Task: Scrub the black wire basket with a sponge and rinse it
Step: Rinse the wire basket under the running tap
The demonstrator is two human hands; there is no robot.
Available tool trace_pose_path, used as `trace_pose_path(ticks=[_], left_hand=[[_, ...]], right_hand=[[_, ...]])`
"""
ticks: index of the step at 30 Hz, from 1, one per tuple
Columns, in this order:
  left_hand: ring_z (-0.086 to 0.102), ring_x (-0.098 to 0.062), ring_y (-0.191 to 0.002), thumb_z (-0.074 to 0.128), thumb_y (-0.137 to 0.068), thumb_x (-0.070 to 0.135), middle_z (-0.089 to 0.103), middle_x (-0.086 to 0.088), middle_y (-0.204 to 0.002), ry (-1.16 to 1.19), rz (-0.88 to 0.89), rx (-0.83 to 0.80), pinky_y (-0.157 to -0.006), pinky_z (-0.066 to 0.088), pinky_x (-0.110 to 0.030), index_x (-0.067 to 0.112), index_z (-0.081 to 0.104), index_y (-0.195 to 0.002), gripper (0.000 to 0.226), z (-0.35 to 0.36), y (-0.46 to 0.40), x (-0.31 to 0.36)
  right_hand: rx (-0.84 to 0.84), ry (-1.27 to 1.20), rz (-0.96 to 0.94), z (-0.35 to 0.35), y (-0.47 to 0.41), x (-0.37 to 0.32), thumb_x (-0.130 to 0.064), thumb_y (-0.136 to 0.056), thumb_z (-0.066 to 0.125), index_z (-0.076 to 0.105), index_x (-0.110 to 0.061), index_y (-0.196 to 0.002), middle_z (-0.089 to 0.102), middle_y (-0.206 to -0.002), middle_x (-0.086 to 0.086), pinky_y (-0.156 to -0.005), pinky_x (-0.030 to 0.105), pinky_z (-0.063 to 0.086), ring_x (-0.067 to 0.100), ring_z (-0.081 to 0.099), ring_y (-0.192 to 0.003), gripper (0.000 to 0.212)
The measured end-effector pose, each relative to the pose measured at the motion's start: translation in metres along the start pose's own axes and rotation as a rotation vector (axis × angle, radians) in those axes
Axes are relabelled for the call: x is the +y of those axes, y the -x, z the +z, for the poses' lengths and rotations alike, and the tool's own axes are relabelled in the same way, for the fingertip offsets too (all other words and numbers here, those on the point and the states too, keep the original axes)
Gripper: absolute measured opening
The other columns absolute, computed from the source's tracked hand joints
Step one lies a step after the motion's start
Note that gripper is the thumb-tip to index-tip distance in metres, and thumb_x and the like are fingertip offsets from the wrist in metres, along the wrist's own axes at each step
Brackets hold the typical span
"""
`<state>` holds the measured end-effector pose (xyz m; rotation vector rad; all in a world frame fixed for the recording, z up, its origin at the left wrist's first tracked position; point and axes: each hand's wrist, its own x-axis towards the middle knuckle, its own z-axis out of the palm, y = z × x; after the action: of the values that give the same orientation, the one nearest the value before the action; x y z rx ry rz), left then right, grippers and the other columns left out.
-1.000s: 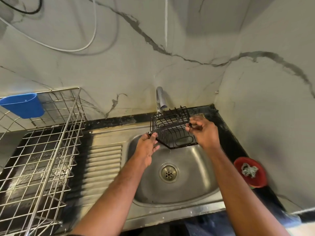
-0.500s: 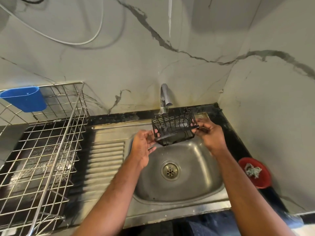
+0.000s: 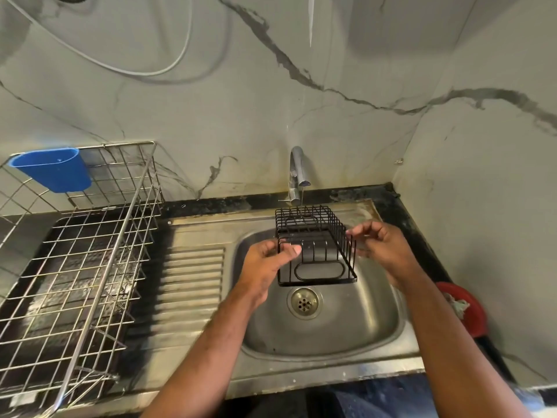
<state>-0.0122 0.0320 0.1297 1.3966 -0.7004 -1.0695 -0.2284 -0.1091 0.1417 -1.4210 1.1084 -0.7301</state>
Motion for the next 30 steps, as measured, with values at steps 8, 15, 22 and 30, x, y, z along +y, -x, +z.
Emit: trace_pose_path(ticks=[8, 15, 22, 30], left_hand=[[0.058, -0.014, -0.124, 0.091, -0.066, 0.024, 0.061, 0.008, -0.132, -0.132, 0.051, -0.058, -0.113, 0.042, -0.046, 0.017, 0.078, -0.100, 0.037, 0.001, 0.016, -0.013], [0.050, 0.014, -0.121, 0.089, -0.072, 0.023, 0.053, 0.025, -0.134, -0.189, -0.034, -0.188, -0.109, 0.033, -0.026, 0.014, 0.069, -0.120, 0.053, -0.013, 0.022, -0.021], [0.037, -0.003, -0.141, 0.086, -0.076, 0.026, 0.040, 0.021, -0.150, -0.322, -0.028, -0.239, -0.117, 0.020, -0.028, 0.027, 0.074, -0.109, 0.035, -0.018, 0.034, -0.028], [0.050, -0.015, -0.129, 0.076, -0.085, 0.042, 0.047, 0.013, -0.140, -0.302, -0.157, -0.124, -0.116, 0.035, -0.046, 0.016, 0.077, -0.097, 0.028, -0.009, 0.040, -0.035]], right_hand=[[0.025, 0.047, 0.358, 0.038, -0.003, 0.002, -0.065, -0.095, 0.044, 0.043, -0.022, -0.146, 0.052, -0.144, 0.011, -0.113, 0.051, 0.037, 0.031, 0.050, -0.131, 0.067], [0.068, -0.026, 0.280, 0.045, 0.002, 0.008, -0.031, -0.093, 0.069, 0.058, -0.015, -0.114, 0.066, -0.114, 0.009, -0.077, 0.032, 0.055, 0.022, 0.065, -0.101, 0.028], [0.130, 0.011, 0.206, 0.048, 0.004, 0.017, -0.040, -0.099, 0.059, 0.063, -0.017, -0.107, 0.066, -0.092, 0.005, -0.077, 0.031, 0.054, 0.018, 0.065, -0.087, 0.025], [0.097, 0.100, 0.108, 0.048, 0.011, 0.022, -0.042, -0.098, 0.058, 0.061, -0.014, -0.098, 0.061, -0.082, 0.001, -0.072, 0.028, 0.048, 0.018, 0.061, -0.083, 0.029]])
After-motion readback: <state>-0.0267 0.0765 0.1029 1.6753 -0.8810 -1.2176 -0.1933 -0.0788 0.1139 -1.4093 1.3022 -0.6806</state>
